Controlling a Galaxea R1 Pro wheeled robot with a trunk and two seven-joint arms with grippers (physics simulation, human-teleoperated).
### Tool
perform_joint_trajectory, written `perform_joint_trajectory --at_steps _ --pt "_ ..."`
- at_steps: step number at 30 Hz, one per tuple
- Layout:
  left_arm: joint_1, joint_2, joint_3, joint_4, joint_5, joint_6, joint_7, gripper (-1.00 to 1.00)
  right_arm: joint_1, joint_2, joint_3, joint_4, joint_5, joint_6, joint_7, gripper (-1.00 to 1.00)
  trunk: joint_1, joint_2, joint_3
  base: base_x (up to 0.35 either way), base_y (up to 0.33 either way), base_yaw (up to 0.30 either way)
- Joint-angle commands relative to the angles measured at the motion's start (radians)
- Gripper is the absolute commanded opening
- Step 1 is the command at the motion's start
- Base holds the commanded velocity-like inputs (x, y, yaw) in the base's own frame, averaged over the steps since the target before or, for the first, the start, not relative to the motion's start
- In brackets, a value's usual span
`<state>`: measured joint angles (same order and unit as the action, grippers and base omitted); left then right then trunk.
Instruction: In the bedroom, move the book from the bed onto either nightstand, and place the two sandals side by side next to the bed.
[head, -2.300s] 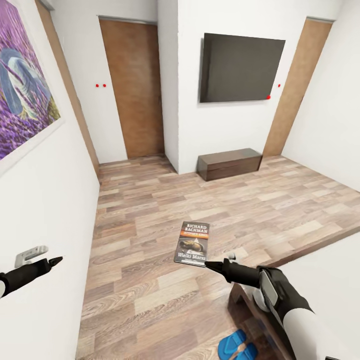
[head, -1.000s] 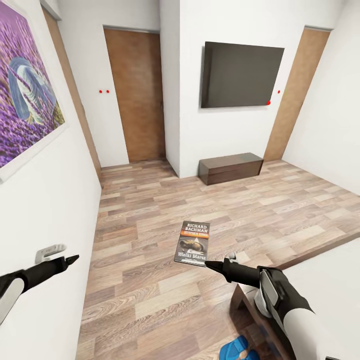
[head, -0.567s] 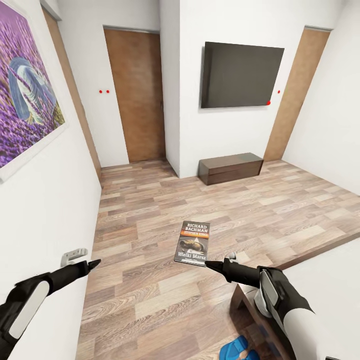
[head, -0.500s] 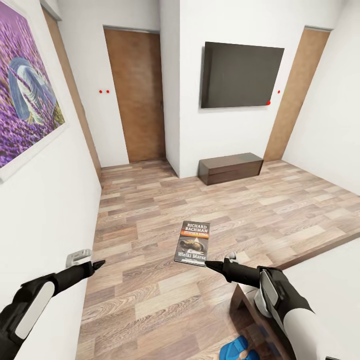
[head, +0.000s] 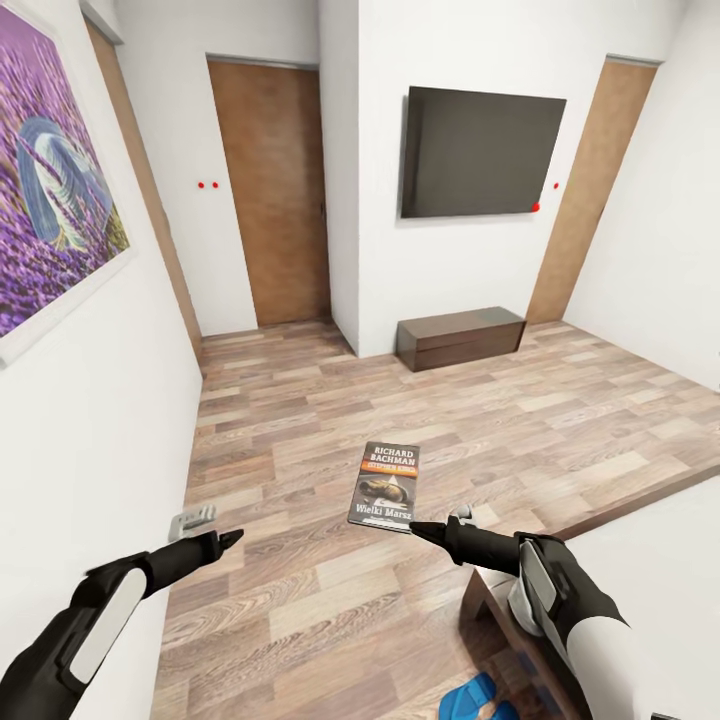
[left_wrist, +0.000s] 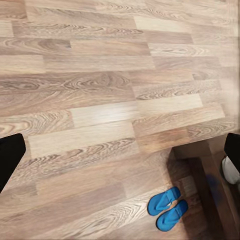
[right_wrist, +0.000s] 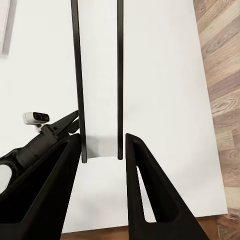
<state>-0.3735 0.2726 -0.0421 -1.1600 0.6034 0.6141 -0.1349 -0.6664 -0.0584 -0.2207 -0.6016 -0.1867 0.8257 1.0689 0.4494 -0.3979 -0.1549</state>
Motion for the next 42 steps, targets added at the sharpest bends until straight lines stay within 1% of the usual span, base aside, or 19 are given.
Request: perform_joint_trajectory --at_steps 1,13,32,42 --pt "-0.001 0.0 -0.003 -0.001 0.002 0.004 -0.002 1.0 -0.001 0.0 -0.001 0.0 0.0 0.004 0.002 -1.0 0.001 -0.002 -0.001 0.0 0.0 -0.057" --pt "-0.001 -0.005 -0.013 -0.001 0.002 0.003 -0.004 1.0 -0.001 0.002 0.001 0.001 0.0 -0.013 0.001 -1.0 0.001 -0.002 0.015 0.0 0.0 -0.059" --pt "-0.001 -0.017 -0.016 0.0 0.002 0.001 -0.004 1.0 -0.001 0.006 0.006 0.002 0.0 -0.023 0.0 -1.0 0.001 -0.002 0.042 0.0 0.0 -0.006" --pt "-0.001 -0.023 -0.017 0.0 0.002 0.001 -0.001 1.0 -0.001 0.006 0.007 0.002 0.0 -0.023 0.002 -1.0 0.001 -0.002 0.049 0.0 0.0 0.019"
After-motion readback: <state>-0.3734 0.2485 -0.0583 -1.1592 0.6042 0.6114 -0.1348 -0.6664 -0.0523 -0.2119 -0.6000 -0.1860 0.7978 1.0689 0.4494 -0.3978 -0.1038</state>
